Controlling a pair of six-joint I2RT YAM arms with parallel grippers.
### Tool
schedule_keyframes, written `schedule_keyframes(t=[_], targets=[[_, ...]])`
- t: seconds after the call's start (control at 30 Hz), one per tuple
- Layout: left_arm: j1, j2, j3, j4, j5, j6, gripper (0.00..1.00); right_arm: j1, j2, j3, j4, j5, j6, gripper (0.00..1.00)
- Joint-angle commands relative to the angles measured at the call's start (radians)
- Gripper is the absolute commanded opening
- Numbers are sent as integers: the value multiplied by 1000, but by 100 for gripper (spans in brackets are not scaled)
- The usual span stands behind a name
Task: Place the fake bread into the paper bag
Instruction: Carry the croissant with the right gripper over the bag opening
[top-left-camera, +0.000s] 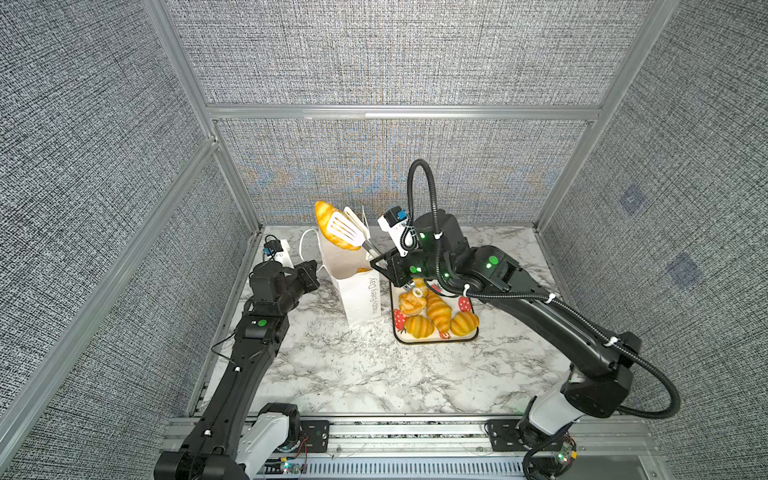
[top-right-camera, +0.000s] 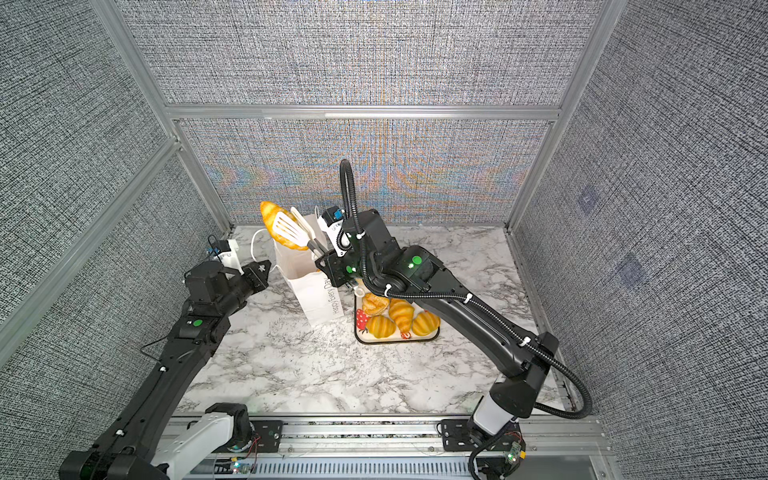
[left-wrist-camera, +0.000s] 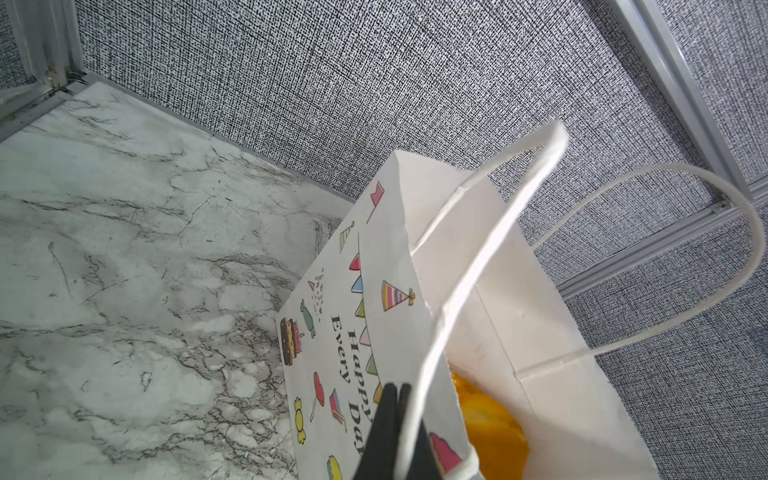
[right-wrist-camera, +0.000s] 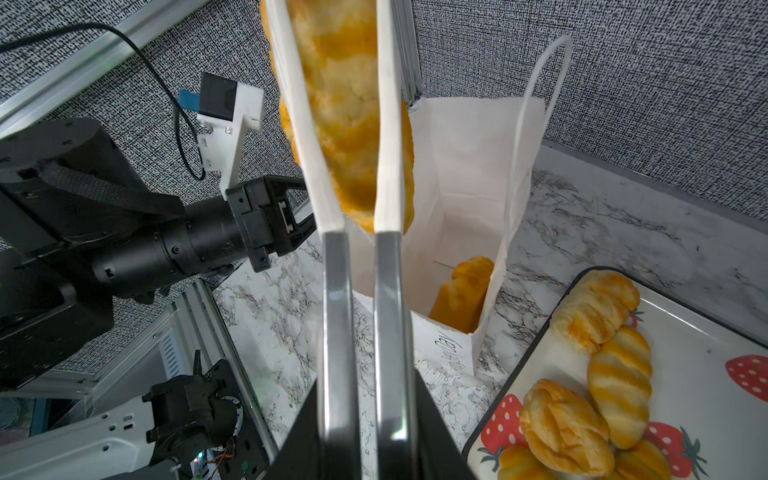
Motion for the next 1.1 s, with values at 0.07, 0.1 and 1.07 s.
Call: schedule_keyframes(t=[0.07,0.1,1.07], targets=[[0,5,-4,0,10,2,0,2,12,-1,44,20,-5,24],[0,5,-4,0,10,2,0,2,14,-3,44,21,-6,23],[-1,-3,-23,7,8,-4,0,-39,127,32,-54,68,53,24]])
